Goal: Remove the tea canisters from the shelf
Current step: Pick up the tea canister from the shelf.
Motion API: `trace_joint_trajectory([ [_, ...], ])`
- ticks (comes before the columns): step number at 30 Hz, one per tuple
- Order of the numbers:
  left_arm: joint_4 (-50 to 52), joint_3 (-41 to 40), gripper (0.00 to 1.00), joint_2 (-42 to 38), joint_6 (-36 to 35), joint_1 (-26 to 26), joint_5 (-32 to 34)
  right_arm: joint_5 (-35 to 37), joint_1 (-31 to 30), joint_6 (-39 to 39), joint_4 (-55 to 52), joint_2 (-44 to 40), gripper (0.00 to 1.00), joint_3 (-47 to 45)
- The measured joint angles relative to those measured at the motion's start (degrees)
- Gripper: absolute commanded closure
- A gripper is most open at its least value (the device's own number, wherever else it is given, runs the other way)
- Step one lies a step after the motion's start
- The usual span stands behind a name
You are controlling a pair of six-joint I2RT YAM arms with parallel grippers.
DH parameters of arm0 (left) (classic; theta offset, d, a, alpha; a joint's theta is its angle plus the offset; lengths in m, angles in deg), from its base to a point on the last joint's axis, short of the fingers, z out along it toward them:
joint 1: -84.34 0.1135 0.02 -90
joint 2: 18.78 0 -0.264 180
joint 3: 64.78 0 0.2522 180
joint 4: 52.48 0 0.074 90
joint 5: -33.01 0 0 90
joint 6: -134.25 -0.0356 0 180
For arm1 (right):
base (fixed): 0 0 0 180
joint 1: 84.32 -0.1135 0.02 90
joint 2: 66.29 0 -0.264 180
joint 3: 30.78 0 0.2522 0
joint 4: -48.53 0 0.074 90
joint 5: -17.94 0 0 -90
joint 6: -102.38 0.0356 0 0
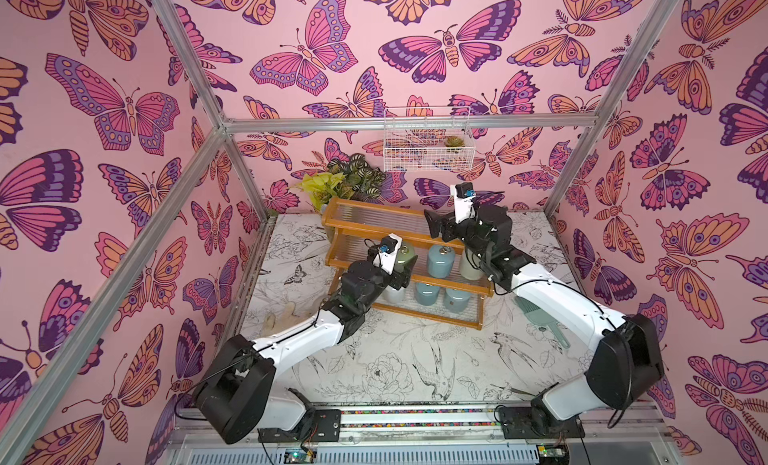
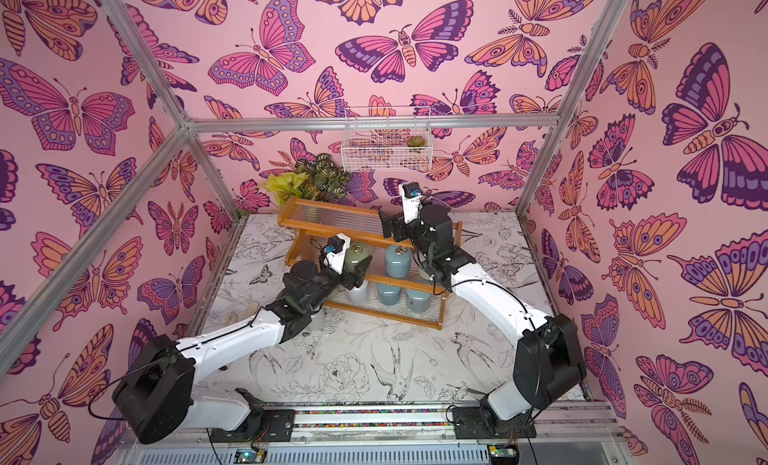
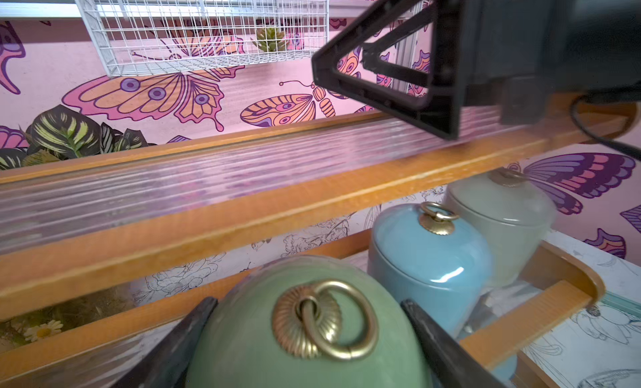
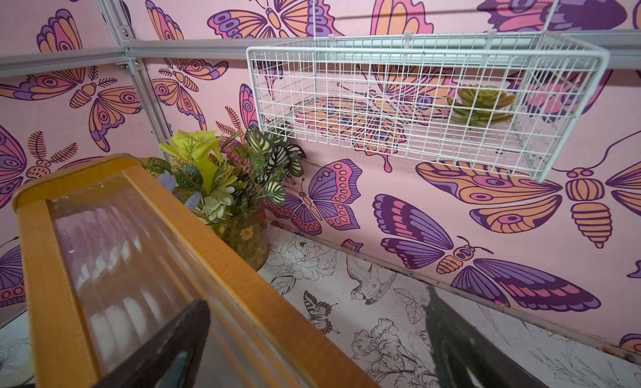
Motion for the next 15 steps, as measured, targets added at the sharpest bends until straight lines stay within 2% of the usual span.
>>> trace_joint_trajectory([
  [9,2.3,-8.6,0.18,-10.2,0.8,-6.4,3.5,-1.0,0.0,-1.5,-0.1,-0.3,0.01,1.7],
  [15,2.6,-13.9,0.18,-13.1,2.2,-11.0,6.3,-1.2,-0.3,-3.2,-1.1,-1.7,0.01,3.9],
])
